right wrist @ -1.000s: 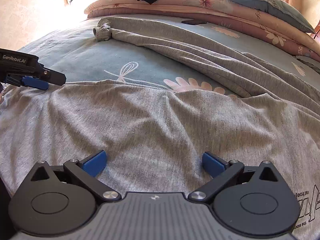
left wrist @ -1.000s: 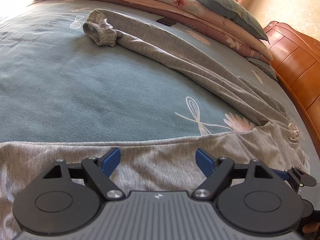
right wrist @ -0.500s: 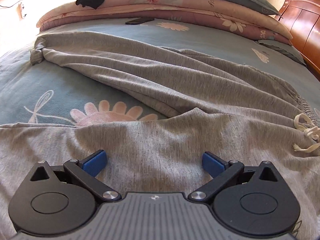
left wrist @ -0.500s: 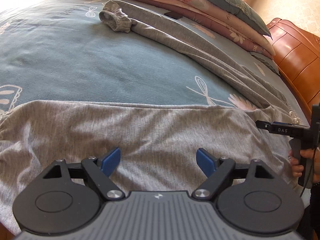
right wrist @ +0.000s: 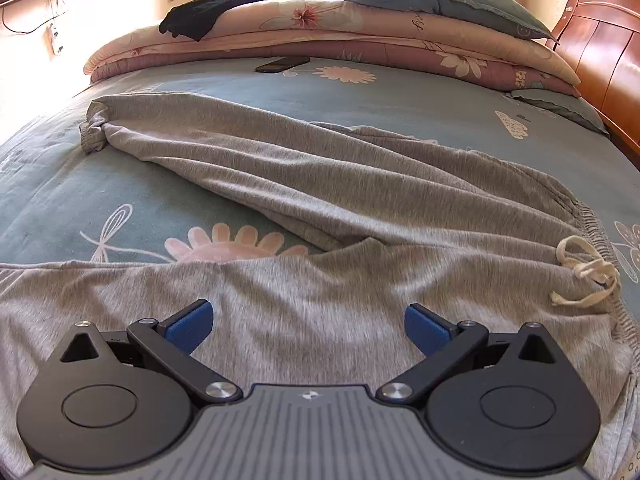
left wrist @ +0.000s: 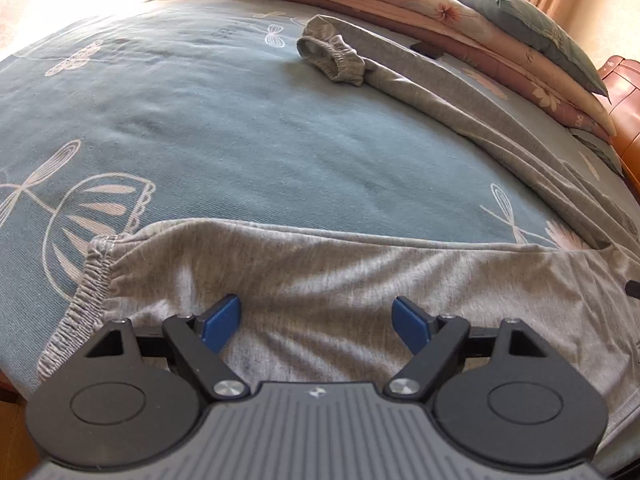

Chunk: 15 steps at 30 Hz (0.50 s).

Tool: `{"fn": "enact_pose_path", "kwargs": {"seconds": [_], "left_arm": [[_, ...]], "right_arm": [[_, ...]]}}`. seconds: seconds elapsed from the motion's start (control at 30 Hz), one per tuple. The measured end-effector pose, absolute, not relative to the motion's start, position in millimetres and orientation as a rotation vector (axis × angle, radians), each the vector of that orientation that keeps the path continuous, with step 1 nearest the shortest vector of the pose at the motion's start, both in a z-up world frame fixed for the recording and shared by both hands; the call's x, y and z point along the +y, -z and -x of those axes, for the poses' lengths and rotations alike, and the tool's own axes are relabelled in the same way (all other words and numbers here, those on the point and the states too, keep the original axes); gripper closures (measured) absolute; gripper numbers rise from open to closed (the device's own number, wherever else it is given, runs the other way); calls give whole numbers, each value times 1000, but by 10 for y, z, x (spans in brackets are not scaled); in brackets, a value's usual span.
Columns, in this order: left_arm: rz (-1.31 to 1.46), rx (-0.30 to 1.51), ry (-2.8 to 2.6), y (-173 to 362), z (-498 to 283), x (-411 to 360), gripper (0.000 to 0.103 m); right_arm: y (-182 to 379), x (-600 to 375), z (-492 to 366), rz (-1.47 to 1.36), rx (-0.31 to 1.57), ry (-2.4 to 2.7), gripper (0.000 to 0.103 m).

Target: Fold clothes

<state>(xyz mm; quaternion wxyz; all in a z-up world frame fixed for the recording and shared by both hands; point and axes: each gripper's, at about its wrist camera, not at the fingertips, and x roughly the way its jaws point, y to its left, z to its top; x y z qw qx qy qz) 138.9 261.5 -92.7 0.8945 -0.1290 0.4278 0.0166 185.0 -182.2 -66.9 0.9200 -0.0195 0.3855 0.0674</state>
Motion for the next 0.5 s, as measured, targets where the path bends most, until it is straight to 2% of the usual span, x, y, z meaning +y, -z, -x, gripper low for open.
{"fn": "enact_pose_path", "kwargs": {"seconds": [0.2, 0.4, 0.5], "left_arm": [[236, 888, -84, 939, -1359, 2652, 20], [266, 879, -121, 939, -1381, 2764, 20], [286, 884, -126, 877, -1364, 2763, 20]], "right_arm": [[742, -1266, -1823, 129, 759, -280, 0], [1034, -438, -2128, 161, 828, -462, 0], [962, -253, -2166, 178, 808, -460, 0]]}}
